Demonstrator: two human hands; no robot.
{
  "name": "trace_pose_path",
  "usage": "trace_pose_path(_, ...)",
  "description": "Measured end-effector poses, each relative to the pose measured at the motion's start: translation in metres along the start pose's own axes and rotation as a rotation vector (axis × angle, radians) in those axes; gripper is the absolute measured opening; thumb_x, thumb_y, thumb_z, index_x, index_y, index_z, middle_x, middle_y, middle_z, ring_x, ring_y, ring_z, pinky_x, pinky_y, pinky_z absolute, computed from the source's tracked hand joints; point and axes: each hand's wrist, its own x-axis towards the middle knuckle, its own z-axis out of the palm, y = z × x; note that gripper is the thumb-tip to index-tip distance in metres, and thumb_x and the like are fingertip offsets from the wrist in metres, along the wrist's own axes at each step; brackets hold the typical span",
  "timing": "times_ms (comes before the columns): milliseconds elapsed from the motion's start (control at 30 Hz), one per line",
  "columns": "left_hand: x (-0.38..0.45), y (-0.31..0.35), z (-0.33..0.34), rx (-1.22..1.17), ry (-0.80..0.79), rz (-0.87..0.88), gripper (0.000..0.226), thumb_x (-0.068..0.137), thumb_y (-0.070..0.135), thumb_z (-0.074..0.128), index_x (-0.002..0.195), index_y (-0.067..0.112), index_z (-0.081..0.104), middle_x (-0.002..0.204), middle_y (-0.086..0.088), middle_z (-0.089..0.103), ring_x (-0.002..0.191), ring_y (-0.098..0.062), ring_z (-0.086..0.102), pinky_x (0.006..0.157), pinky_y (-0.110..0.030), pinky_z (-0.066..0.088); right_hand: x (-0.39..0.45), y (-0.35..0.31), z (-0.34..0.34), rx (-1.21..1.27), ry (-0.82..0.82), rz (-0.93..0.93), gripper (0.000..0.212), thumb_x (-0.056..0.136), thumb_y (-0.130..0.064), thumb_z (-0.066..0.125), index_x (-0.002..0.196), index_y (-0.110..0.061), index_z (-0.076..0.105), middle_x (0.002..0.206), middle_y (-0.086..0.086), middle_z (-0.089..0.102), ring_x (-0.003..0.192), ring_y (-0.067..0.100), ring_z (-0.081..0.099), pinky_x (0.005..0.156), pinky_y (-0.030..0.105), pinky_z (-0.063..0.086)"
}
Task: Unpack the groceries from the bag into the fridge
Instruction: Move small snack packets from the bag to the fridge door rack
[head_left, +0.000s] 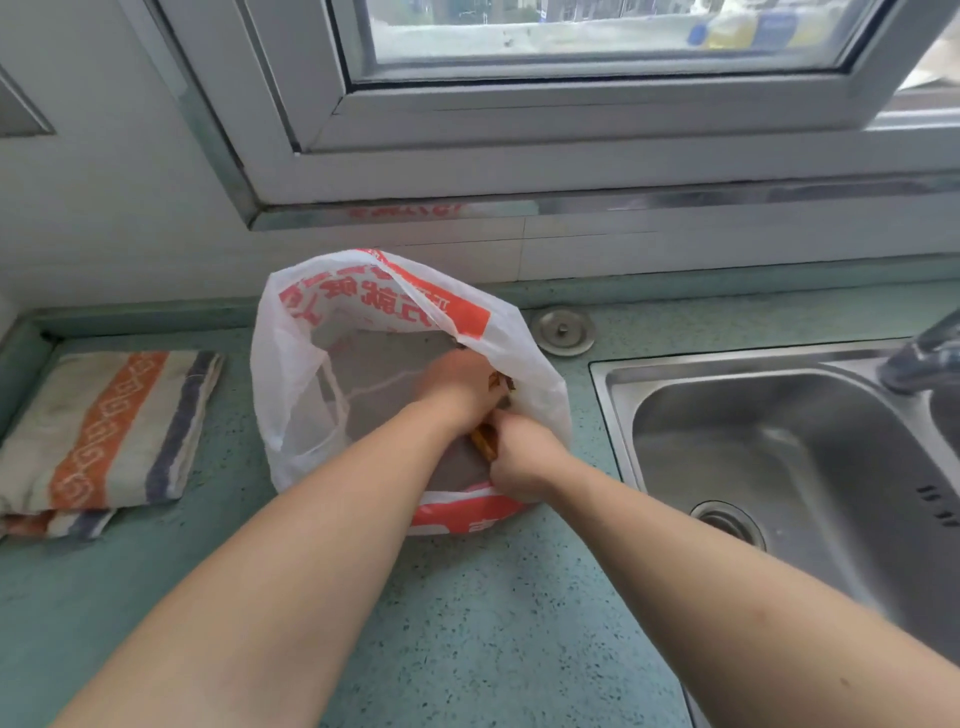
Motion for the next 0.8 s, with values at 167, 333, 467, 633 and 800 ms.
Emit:
trace_pose_path(167, -0.005, -0.005, 0.008, -0.027, 0.018, -0.08, 0.015, 0.092, 0.019, 0.043, 0.086, 0.02, 0.056, 0.096, -0.006, 0.065, 0.082, -0.028, 0.059, 0.073, -0.037, 0.05, -0.001, 0.002, 0.004, 0.002, 0.004, 0.031, 0.062, 0.081, -0.007, 0.053, 0.14, -0.016, 0.036, 0.134, 0.01, 0.046, 0.109, 0.029, 0.056, 0.085, 0.036, 0.05)
trace_pose_path(333, -0.02, -0.009, 0.003, 0.092, 0.062, -0.018, 0.017, 0.092, 0.012, 0.043, 0.103, 0.013, 0.056, 0.106, -0.009, 0.063, 0.097, -0.035, 0.058, 0.086, -0.043, 0.051, -0.002, -0.005, 0.004, -0.007, 0.003, 0.056, 0.065, 0.077, -0.011, 0.058, 0.138, -0.014, 0.035, 0.143, 0.009, 0.03, 0.117, 0.031, 0.049, 0.094, 0.041, 0.048)
trace_pose_path(467, -0.025, -0.017, 0.005, 0.208, 0.082, 0.106, 0.032, 0.089, 0.015, 0.049, 0.121, 0.016, 0.048, 0.123, -0.013, 0.06, 0.111, -0.037, 0.057, 0.087, -0.044, 0.049, -0.006, -0.01, 0.001, -0.018, -0.025, 0.084, 0.065, 0.078, -0.01, 0.06, 0.137, -0.012, 0.034, 0.143, 0.009, 0.031, 0.119, 0.032, 0.05, 0.093, 0.038, 0.048)
trace_pose_path(633, -0.036, -0.024, 0.007, 0.151, 0.075, 0.092, 0.029, 0.096, 0.025, 0.043, 0.124, 0.017, 0.046, 0.127, -0.011, 0.059, 0.11, -0.037, 0.058, 0.088, -0.044, 0.048, -0.013, -0.011, 0.003, -0.042, 0.004, 0.081, 0.062, 0.076, -0.012, 0.063, 0.132, -0.014, 0.035, 0.142, 0.006, 0.033, 0.116, 0.031, 0.052, 0.089, 0.038, 0.05)
trace_pose_path(800, -0.035, -0.027, 0.01, 0.16, 0.071, -0.026, 0.016, 0.095, 0.034, 0.045, 0.102, 0.019, 0.051, 0.111, -0.007, 0.064, 0.101, -0.032, 0.059, 0.079, -0.036, 0.046, -0.02, -0.011, 0.005, -0.006, 0.036, 0.121, 0.051, 0.079, -0.012, 0.058, 0.127, -0.015, 0.04, 0.119, 0.008, 0.049, 0.108, 0.029, 0.053, 0.079, 0.032, 0.044)
